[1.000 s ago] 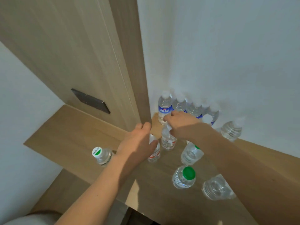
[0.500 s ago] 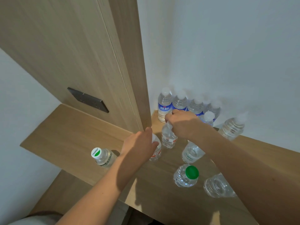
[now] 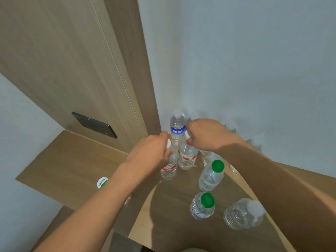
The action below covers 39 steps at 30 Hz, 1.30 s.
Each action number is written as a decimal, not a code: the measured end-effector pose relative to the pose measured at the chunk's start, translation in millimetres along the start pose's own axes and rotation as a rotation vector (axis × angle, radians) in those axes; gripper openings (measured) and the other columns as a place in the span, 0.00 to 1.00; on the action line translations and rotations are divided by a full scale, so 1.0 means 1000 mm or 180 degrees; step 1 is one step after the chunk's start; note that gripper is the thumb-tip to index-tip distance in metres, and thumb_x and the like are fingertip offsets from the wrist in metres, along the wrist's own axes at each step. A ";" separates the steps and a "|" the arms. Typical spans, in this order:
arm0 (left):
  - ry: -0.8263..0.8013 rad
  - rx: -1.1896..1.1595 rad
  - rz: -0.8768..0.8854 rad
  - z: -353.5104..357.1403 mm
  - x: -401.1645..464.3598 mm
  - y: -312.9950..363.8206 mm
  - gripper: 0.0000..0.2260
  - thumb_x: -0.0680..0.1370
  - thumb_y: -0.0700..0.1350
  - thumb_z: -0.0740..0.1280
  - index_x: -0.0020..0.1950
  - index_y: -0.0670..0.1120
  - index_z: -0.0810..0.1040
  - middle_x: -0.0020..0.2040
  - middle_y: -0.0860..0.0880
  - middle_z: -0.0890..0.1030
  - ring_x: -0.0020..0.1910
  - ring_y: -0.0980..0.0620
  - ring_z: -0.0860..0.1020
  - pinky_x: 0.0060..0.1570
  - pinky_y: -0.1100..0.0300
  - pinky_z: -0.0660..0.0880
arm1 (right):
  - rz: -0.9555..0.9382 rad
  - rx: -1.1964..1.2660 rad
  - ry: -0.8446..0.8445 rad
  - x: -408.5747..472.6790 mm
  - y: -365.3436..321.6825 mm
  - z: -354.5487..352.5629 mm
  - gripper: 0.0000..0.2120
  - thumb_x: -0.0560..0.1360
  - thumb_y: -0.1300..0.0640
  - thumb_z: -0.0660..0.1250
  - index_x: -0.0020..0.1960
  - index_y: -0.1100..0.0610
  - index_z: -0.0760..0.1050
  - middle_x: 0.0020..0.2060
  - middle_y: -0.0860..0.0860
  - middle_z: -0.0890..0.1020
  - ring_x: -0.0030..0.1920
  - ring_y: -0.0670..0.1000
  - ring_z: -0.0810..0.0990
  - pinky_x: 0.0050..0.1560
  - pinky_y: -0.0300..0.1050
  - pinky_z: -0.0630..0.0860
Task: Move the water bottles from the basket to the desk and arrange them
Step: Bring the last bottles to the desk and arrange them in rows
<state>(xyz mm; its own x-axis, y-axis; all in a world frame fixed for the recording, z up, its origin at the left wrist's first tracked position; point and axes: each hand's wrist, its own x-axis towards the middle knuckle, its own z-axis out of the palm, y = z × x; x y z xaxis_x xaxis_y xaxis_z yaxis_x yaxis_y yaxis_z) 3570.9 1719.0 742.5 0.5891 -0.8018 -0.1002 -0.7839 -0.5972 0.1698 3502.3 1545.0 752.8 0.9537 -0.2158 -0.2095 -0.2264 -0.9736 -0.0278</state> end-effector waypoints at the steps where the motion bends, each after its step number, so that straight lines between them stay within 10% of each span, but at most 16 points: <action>1: 0.0079 -0.0011 0.0081 -0.004 0.005 0.000 0.13 0.80 0.53 0.63 0.56 0.45 0.68 0.51 0.42 0.79 0.51 0.39 0.78 0.40 0.53 0.67 | 0.0012 -0.0013 0.0027 0.000 0.002 -0.004 0.11 0.77 0.49 0.65 0.50 0.56 0.73 0.42 0.53 0.72 0.47 0.57 0.78 0.41 0.46 0.68; 18: -0.0166 0.0239 0.0018 0.006 0.093 0.014 0.13 0.78 0.38 0.63 0.62 0.42 0.68 0.40 0.46 0.69 0.40 0.43 0.71 0.36 0.53 0.66 | 0.0513 0.0037 0.0027 0.026 0.019 0.019 0.10 0.77 0.49 0.63 0.43 0.55 0.70 0.34 0.50 0.70 0.39 0.55 0.73 0.39 0.44 0.67; 25: -0.0333 0.0244 -0.0139 0.017 0.106 0.015 0.14 0.78 0.37 0.61 0.64 0.40 0.67 0.48 0.40 0.77 0.42 0.43 0.71 0.38 0.52 0.66 | 0.0651 0.0128 0.0254 0.042 0.018 0.032 0.12 0.79 0.52 0.60 0.58 0.55 0.77 0.51 0.52 0.80 0.51 0.54 0.79 0.44 0.42 0.67; 39: -0.0428 -0.0301 -0.0345 0.029 0.106 0.004 0.19 0.79 0.39 0.60 0.70 0.45 0.64 0.51 0.38 0.79 0.48 0.37 0.77 0.41 0.49 0.72 | 0.0724 0.0129 0.0328 0.053 0.015 0.042 0.11 0.80 0.50 0.62 0.56 0.55 0.76 0.42 0.50 0.77 0.45 0.53 0.77 0.41 0.45 0.66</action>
<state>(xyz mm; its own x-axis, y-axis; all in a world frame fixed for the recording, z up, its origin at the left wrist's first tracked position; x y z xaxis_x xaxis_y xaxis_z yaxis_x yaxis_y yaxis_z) 3624.7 1631.4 704.4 0.6326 -0.7324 -0.2518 -0.6917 -0.6805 0.2417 3540.9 1522.2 700.1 0.8920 -0.4374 -0.1141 -0.4432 -0.8959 -0.0311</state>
